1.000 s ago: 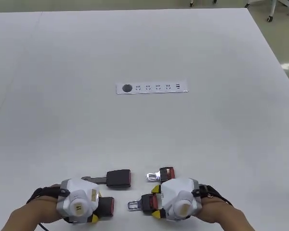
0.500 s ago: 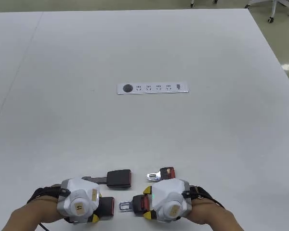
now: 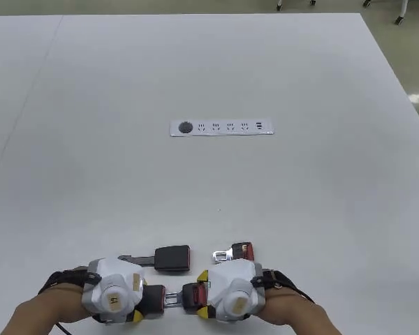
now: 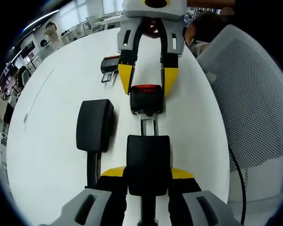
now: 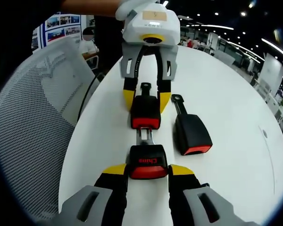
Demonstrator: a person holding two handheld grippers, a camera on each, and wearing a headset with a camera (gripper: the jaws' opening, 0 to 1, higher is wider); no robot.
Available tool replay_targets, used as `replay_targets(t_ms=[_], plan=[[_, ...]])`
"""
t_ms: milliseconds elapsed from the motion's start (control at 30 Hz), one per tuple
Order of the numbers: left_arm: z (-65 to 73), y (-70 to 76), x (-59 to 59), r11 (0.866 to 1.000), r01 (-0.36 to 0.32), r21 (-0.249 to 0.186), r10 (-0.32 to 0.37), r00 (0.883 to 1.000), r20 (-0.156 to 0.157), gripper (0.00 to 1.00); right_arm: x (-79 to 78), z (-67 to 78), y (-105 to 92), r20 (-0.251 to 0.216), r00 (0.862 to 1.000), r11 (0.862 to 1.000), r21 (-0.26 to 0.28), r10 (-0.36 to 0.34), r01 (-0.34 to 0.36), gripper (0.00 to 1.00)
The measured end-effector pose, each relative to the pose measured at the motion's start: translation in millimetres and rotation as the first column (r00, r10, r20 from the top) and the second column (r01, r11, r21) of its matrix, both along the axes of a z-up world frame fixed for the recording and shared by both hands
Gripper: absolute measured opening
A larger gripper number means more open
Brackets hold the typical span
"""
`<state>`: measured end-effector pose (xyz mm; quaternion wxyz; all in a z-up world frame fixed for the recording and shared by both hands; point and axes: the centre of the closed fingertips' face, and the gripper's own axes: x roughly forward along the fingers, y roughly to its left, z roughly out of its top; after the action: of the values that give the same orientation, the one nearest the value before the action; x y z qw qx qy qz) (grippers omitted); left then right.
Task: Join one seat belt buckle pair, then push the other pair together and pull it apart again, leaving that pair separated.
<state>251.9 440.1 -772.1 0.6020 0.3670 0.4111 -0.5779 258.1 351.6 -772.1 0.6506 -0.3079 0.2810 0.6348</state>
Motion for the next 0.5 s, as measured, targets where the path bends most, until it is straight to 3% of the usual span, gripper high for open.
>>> replay_targets(t_ms=[500], plan=[[7.0,-2.0,0.3,1.000,-0.006,-0.003,0.006,1.000,-0.001,0.34,0.7,1.0,-0.5,0.007,1.000,1.000,0.007,-0.003,0.003,0.30]])
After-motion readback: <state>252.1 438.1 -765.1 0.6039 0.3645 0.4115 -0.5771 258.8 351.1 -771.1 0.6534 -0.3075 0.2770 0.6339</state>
